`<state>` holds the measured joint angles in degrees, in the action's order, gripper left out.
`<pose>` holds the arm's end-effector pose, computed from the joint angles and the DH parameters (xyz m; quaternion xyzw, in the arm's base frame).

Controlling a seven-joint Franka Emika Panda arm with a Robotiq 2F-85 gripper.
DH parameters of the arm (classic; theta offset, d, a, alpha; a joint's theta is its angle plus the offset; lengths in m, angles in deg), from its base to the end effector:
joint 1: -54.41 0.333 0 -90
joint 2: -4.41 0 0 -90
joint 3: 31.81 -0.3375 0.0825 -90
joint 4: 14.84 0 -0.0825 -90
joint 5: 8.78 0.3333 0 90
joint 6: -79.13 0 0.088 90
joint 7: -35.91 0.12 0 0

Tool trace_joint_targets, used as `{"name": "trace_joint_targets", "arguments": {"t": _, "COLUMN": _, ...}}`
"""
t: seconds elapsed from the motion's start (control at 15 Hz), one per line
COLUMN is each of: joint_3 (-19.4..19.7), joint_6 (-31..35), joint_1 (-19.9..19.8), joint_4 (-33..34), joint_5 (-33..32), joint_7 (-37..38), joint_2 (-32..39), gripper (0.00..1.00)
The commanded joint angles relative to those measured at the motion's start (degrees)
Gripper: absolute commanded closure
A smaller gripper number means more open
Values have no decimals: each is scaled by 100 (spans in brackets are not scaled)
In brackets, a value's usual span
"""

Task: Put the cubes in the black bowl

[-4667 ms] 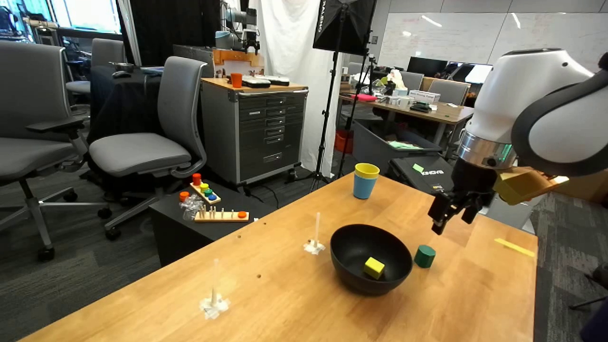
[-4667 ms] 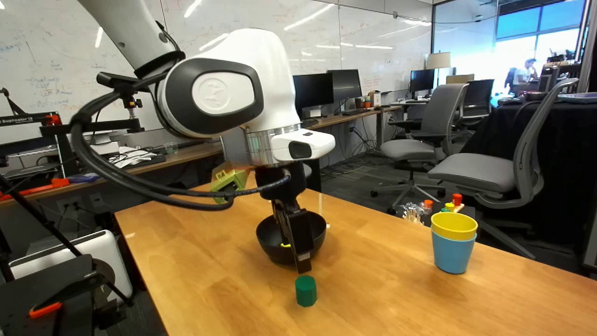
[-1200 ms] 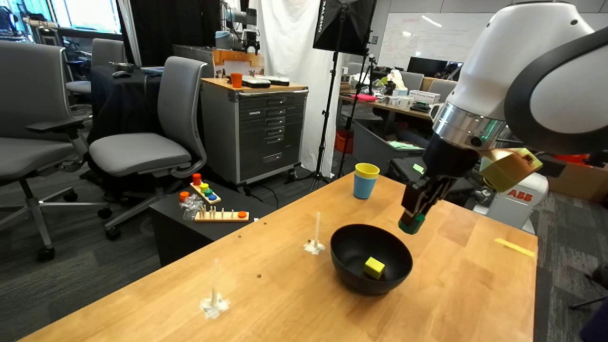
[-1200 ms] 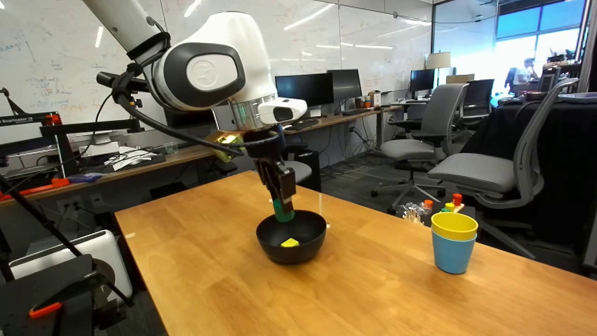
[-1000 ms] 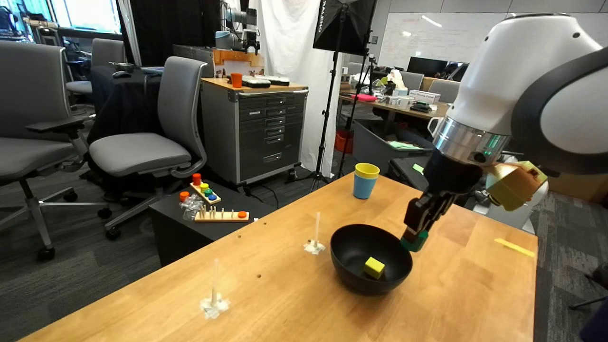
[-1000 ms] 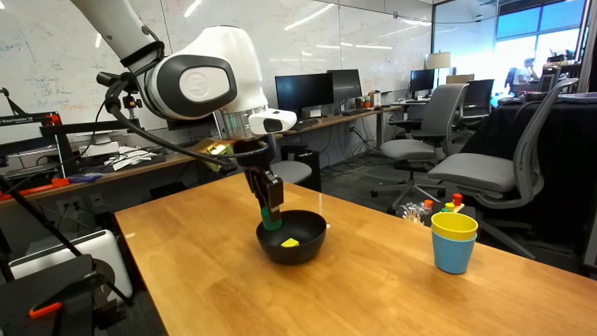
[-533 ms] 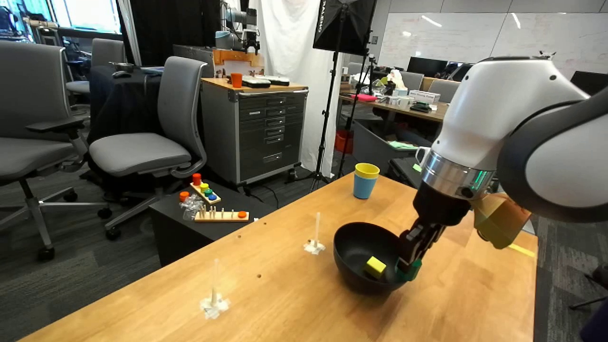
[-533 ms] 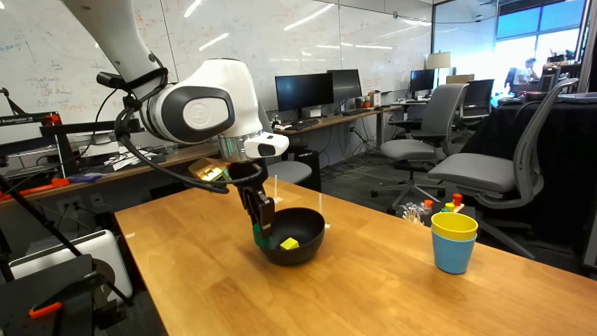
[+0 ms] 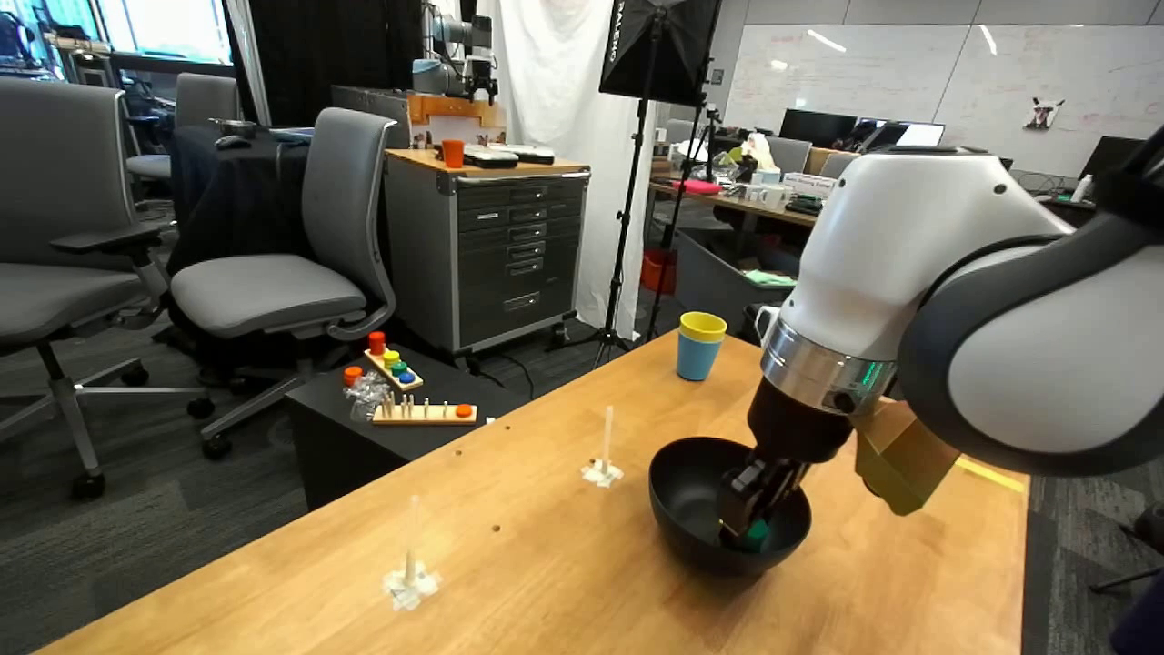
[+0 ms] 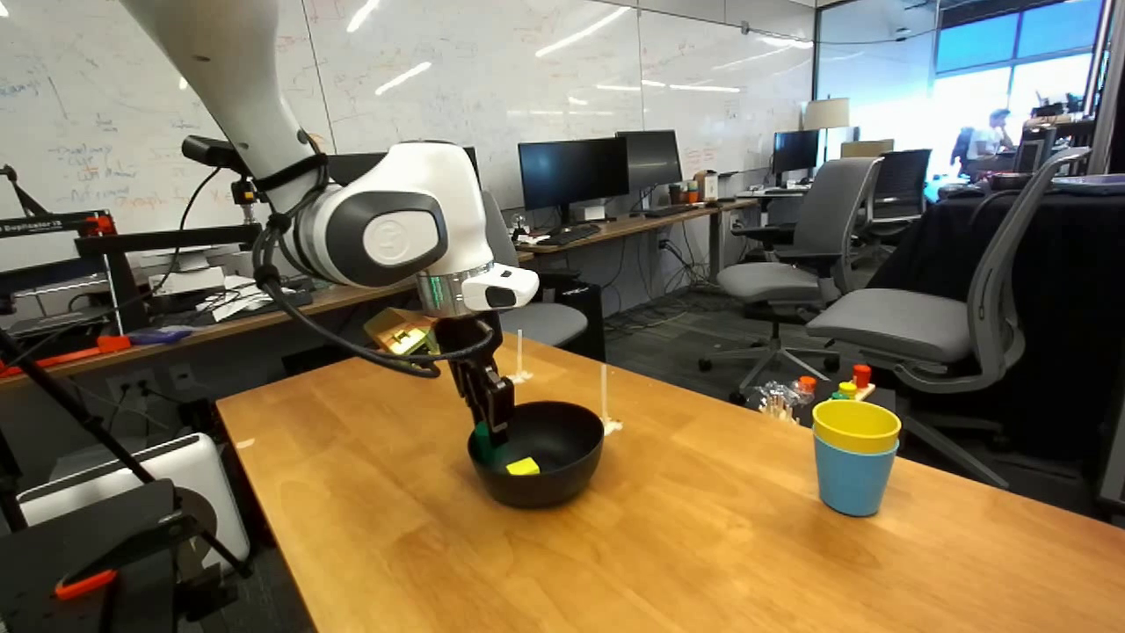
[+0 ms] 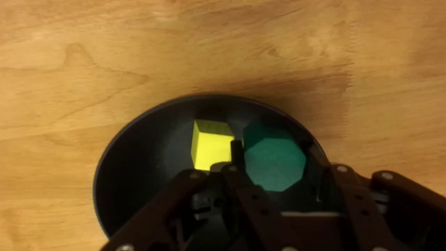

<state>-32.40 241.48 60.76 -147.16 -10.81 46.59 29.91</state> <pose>0.5152 0.0644 0.2119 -0.9991 0.0165 -0.0397 0.0023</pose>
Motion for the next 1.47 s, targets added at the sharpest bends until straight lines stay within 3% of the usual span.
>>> {"name": "trace_joint_targets", "arguments": {"t": 0.0, "joint_3": 19, "joint_6": 75, "joint_1": 114, "joint_4": 259, "joint_5": 114, "joint_7": 73, "joint_2": 127, "gripper": 81}}
{"name": "trace_joint_targets", "arguments": {"t": 0.07, "joint_3": 40, "joint_6": 75, "joint_1": 133, "joint_4": 281, "joint_5": 93, "joint_7": 78, "joint_2": 143, "gripper": 81}}
{"name": "trace_joint_targets", "arguments": {"t": 0.13, "joint_3": 70, "joint_6": 99, "joint_1": 151, "joint_4": 293, "joint_5": 68, "joint_7": 90, "joint_2": 165, "gripper": 41}}
{"name": "trace_joint_targets", "arguments": {"t": 0.2, "joint_3": 88, "joint_6": 112, "joint_1": 160, "joint_4": 301, "joint_5": 58, "joint_7": 100, "joint_2": 177, "gripper": 30}}
{"name": "trace_joint_targets", "arguments": {"t": 0.47, "joint_3": 113, "joint_6": 90, "joint_1": 141, "joint_4": 327, "joint_5": 76, "joint_7": 108, "joint_2": 172, "gripper": 1}}
{"name": "trace_joint_targets", "arguments": {"t": 0.73, "joint_3": -30, "joint_6": -155, "joint_1": 16, "joint_4": 180, "joint_5": 201, "joint_7": -10, "joint_2": -218, "gripper": 0}}
{"name": "trace_joint_targets", "arguments": {"t": 1.07, "joint_3": -701, "joint_6": -1204, "joint_1": -481, "joint_4": -340, "joint_5": 856, "joint_7": -1025, "joint_2": -1625, "gripper": 0}}
{"name": "trace_joint_targets", "arguments": {"t": 1.2, "joint_3": -898, "joint_6": -1891, "joint_1": -619, "joint_4": -473, "joint_5": 1439, "joint_7": -1835, "joint_2": -2232, "gripper": 0}}
{"name": "trace_joint_targets", "arguments": {"t": 1.33, "joint_3": -756, "joint_6": -2811, "joint_1": -557, "joint_4": -591, "joint_5": 1787, "joint_7": -2324, "joint_2": -2883, "gripper": 0}}
{"name": "trace_joint_targets", "arguments": {"t": 1.4, "joint_3": -602, "joint_6": -3335, "joint_1": -485, "joint_4": -662, "joint_5": 1636, "joint_7": -2155, "joint_2": -3179, "gripper": 0}}
